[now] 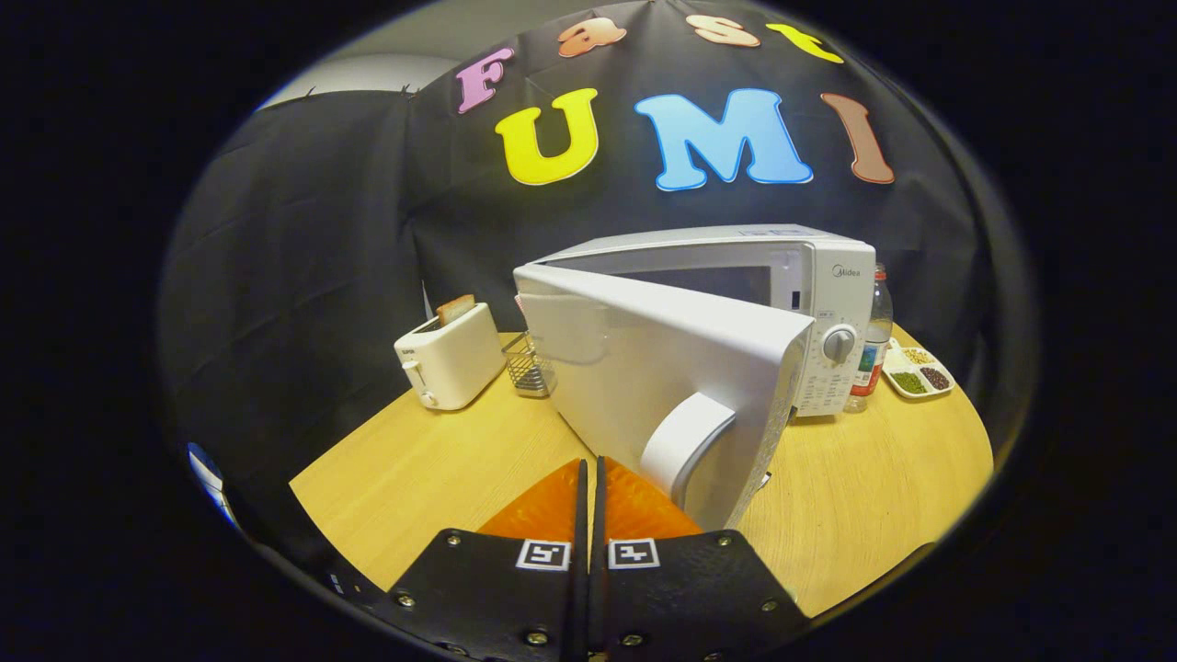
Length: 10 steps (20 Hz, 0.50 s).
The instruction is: Open the microwave, put the food inside, and close the microwave door.
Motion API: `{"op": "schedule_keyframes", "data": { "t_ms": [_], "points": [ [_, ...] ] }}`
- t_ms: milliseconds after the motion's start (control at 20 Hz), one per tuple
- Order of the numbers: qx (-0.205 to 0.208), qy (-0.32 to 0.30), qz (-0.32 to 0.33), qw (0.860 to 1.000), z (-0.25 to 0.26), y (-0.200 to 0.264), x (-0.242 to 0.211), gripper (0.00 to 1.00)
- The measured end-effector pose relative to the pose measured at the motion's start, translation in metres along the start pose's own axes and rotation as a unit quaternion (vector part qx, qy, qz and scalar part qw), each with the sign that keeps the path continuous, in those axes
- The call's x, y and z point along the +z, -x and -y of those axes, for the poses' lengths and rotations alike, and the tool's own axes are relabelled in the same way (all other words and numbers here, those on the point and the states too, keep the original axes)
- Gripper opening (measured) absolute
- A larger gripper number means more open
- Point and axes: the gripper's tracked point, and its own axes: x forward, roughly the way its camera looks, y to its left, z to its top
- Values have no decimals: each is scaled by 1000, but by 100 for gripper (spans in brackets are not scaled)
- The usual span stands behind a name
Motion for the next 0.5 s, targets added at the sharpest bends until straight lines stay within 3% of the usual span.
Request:
{"op": "schedule_keyframes", "data": {
  "t_ms": [500],
  "points": [
    [-48,-9,17,999,67,-31,30,1]
  ]
}}
